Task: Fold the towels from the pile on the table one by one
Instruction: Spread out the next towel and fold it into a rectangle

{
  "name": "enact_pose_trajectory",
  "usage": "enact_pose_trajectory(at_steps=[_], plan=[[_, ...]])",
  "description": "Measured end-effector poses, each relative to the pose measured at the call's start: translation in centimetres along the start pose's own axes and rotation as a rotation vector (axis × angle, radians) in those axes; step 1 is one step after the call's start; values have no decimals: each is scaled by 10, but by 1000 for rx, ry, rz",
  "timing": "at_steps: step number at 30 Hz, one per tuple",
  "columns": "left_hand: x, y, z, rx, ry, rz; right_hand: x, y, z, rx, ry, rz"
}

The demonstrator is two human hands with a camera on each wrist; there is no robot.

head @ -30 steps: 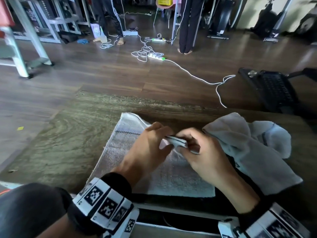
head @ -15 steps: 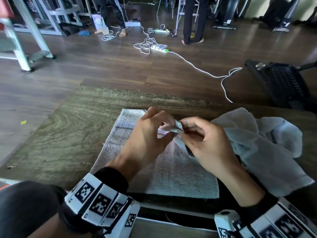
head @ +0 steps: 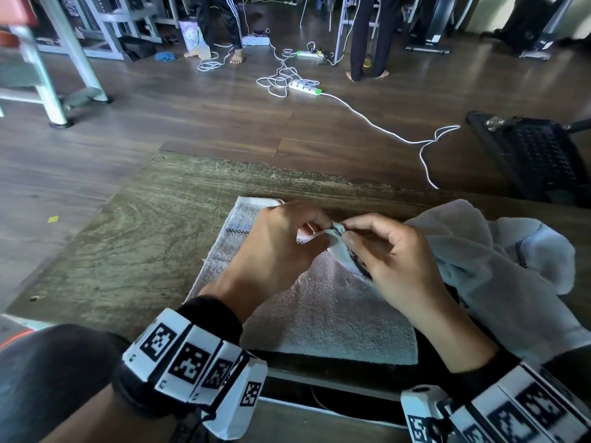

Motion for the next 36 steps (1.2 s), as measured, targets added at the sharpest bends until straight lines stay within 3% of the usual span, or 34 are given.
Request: enact_pose_trajectory(at_steps=[9,15,36], plan=[[-2,0,-8,-44,-96,-66,13,8,-5,-24,195,47],[-1,1,-10,-51,-69,-81,9,0,6,-36,42,24],[7,5,-10,-87,40,-113,11,4,8,-2,9,32]])
Point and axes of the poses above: each hand's wrist, its own x-axis towards the middle knuckle, its own z-axis out of the palm, y = z × x, the point moved 2 cm from there along x, towards the middle knuckle, and after that the axes turned 3 degrees about x, right-handed, at the moved point
